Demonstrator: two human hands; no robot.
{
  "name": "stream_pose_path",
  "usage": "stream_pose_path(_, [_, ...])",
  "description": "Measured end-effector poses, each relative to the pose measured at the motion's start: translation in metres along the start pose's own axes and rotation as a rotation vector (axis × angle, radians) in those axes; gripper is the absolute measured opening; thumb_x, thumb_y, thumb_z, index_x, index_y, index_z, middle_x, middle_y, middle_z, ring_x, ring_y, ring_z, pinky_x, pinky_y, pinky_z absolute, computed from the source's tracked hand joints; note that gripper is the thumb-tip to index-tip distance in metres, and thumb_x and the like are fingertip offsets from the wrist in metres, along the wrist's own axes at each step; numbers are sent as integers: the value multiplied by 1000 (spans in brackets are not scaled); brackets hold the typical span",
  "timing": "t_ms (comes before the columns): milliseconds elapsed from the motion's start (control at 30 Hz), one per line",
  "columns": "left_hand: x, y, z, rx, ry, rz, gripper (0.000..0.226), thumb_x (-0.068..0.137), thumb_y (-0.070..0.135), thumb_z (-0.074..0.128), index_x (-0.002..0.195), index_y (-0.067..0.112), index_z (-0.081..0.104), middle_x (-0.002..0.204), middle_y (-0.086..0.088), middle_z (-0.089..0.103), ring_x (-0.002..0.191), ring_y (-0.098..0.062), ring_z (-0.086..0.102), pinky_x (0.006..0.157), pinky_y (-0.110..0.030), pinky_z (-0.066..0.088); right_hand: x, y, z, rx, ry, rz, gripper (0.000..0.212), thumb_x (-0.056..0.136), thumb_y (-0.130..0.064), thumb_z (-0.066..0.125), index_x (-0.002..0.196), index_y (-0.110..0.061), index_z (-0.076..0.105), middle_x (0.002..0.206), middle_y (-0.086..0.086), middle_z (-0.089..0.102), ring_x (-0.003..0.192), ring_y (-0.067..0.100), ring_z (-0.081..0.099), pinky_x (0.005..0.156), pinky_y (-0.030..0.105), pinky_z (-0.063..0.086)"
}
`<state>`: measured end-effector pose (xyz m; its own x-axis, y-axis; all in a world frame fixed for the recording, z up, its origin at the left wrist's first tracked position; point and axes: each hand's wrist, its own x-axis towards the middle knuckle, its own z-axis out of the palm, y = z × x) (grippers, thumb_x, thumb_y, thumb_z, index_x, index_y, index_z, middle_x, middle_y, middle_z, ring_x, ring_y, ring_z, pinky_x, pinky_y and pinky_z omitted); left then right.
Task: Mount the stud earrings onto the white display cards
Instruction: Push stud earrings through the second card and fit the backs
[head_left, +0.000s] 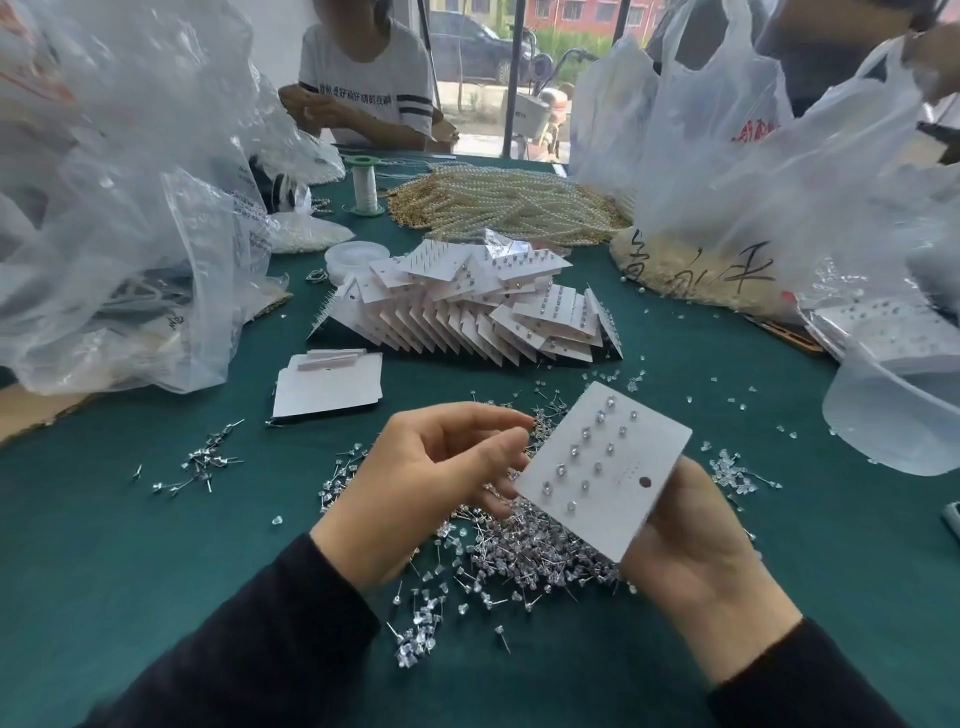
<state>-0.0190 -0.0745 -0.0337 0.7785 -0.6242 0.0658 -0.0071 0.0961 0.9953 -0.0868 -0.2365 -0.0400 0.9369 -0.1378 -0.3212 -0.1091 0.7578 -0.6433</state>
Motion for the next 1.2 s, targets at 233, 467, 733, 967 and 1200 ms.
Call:
stream_pose_path(233, [2, -3, -3, -4, -191, -56, 46, 68, 19, 72, 113, 20, 61, 71, -5, 68, 56, -18, 63, 51, -23, 52, 3, 2, -3, -13, -53, 74, 61, 71, -19, 54, 126, 8, 48, 129, 35, 46, 118, 45, 48, 82, 53, 49])
stream_pose_path(467, [3, -6, -1, 88, -211, -41, 43, 76, 35, 63, 119, 32, 57, 73, -2, 69, 63, -16, 65, 48, -24, 53, -1, 5, 0, -404, -205, 202, 48, 78, -15, 61, 117, 11, 52, 97, 24, 55, 86, 33, 50, 83, 42, 39])
stream_pose_path(733, [7, -15, 3, 153, 103, 29, 20, 81, 10, 64, 82, 27, 74, 66, 3, 68, 62, -8, 62, 54, -21, 50, -4, 4, 3, -169, -95, 94, 21, 74, -17, 59, 85, -1, 65, 62, 8, 66, 49, 14, 63, 43, 20, 49])
stream_pose_path(967, [16, -10, -10, 7, 591, 6, 13, 83, 10, 61, 73, 15, 66, 63, 4, 66, 57, -6, 63, 49, -18, 51, -1, 5, -2, -502, -133, -94, 8, 71, -18, 73, 75, -11, 74, 90, 18, 71, 76, 25, 67, 61, 28, 56])
stream_pose_path(1200, [13, 3, -26, 166, 167, 61, 22, 64, 32, 67, 84, 23, 71, 73, -1, 71, 65, -9, 66, 53, -18, 51, -1, -2, -5, -890, -44, -463, 12, 84, -8, 62, 78, -12, 72, 71, 8, 70, 60, 15, 61, 57, 25, 52])
